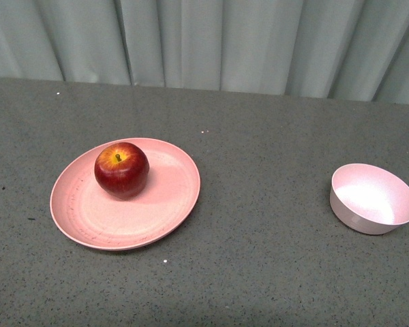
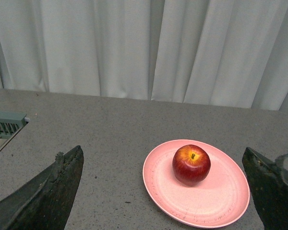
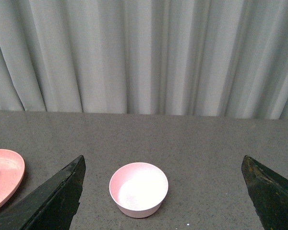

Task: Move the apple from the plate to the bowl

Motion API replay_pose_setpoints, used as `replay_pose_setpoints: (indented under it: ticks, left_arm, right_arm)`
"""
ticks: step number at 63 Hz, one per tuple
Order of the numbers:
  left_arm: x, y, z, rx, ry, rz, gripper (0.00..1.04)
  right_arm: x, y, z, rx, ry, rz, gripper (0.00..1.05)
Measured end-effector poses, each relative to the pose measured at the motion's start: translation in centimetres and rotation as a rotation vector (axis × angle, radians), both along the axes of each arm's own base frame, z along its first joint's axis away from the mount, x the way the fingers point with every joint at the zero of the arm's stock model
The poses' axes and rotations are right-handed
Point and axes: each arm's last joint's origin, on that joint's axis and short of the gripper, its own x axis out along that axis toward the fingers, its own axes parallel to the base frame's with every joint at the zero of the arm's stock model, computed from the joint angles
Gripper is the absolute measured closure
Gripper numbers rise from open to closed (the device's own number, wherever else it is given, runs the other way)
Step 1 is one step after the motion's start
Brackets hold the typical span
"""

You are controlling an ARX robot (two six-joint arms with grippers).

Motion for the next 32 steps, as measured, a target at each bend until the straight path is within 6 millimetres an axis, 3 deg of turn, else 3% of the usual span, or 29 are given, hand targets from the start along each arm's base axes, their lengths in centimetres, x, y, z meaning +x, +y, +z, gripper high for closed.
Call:
replay_pose_setpoints:
  ticks: [32]
  left_arm:
    - [0.0, 0.0, 0.0, 0.0, 0.0, 0.0, 0.07]
  right_arm:
    - [0.0, 0.0, 0.0, 0.0, 0.0, 0.0, 0.09]
